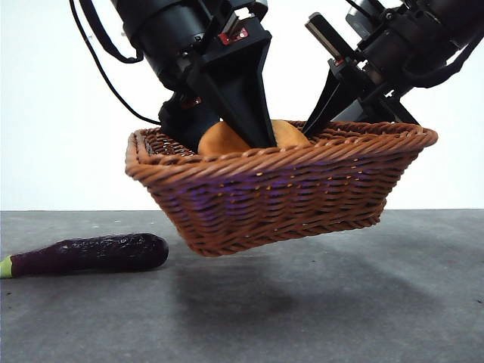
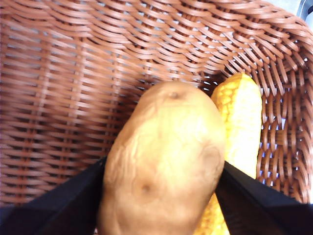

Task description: Help me put the vegetables on the table into the basket

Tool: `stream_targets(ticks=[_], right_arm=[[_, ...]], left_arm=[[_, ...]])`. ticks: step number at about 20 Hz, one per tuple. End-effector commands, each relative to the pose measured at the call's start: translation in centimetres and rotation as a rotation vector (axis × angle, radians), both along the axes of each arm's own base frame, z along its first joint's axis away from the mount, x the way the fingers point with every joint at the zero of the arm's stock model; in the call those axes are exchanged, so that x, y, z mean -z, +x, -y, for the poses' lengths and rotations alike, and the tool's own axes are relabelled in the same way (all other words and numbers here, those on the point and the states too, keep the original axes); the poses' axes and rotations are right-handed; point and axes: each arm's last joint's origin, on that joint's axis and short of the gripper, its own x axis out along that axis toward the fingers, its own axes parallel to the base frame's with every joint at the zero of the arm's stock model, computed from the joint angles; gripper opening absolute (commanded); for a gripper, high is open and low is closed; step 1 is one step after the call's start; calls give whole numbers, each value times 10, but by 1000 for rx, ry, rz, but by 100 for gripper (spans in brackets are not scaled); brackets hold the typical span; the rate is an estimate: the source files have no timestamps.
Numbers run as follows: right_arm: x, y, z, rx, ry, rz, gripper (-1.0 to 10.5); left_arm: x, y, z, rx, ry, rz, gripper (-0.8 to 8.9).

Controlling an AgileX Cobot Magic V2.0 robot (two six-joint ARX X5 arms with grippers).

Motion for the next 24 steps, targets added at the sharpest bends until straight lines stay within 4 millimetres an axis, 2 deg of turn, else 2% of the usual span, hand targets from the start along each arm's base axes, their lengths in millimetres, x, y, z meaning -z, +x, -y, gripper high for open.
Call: stream_targets(ticks=[1,4,7,10,13,15,17,21,24], right_arm=[[0,1,-1,-12,23,1,-12],[0,1,-1,-12,23,1,-12],[0,0,-1,-17,27,-1,-12],[-2,1,1,-14,34,2,-12],[-17,9,18,-8,87,15,-12],[-40,15,35,7,57,53,-12],[-69,17,50,1,-13,88,-12],[-124,16,71,17,-65,170,-12],[-148,12,79,20,-75,207,-12]], left_arm=[[-1,2,-4,-13,-5,-7,409],[-16,-2,-12,-25,-39,25,409],[-43,-10,-28,-45,-97,94,409],[-77,-24,-63,-125,-74,235,409],[-93,-34,-107,-153,31,327,409],[-91,-32,-130,-170,98,308,409],[-85,-22,-143,-167,107,274,409],[-59,11,-143,-121,86,187,409],[-24,39,-133,-92,92,78,409]])
